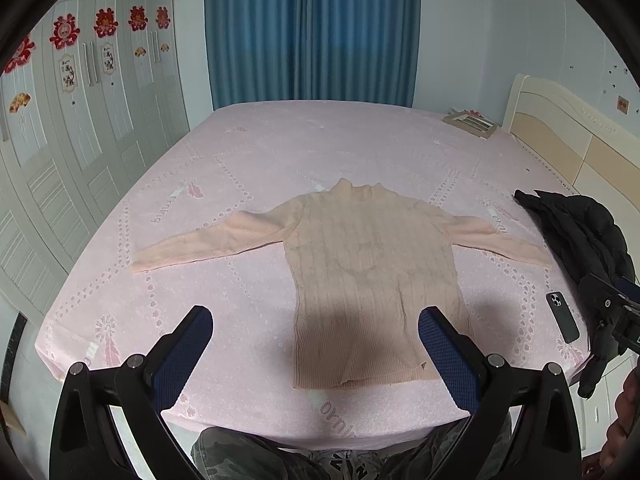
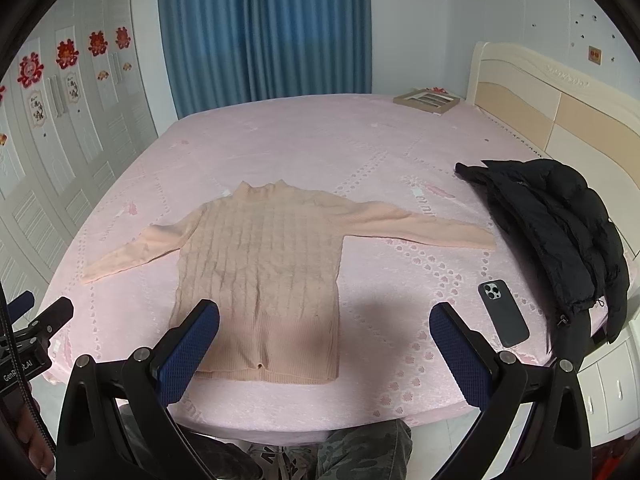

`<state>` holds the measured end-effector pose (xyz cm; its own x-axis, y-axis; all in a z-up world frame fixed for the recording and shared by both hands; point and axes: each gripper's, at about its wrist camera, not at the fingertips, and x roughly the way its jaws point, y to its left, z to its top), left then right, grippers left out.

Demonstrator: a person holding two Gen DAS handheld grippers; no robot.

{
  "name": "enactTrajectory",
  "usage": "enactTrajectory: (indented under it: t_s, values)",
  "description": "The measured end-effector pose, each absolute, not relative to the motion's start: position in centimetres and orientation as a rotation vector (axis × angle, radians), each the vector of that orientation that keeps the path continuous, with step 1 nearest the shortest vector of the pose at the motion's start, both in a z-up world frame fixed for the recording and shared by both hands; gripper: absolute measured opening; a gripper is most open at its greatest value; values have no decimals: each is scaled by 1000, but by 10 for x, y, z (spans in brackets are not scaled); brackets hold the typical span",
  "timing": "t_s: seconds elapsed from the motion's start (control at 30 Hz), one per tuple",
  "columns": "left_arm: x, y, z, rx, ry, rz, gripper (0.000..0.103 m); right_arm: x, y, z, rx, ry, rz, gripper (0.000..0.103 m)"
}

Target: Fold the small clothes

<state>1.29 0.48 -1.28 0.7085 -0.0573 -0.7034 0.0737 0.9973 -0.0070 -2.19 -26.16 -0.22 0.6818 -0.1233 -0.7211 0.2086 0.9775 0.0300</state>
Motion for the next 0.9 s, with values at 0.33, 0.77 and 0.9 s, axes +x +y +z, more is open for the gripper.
enactTrajectory:
  t_s: [0.33, 0.77, 0.9]
  values:
    - [18, 5, -16, 11, 795, -76, 103, -19, -258, -5, 112, 800, -182, 103]
    - [18, 10, -15, -6, 790, -77, 103, -20, -251, -1, 110, 792, -173, 103]
    - [18, 12, -14, -9, 789, -77, 103, -19, -250, 0, 112, 792, -168, 103]
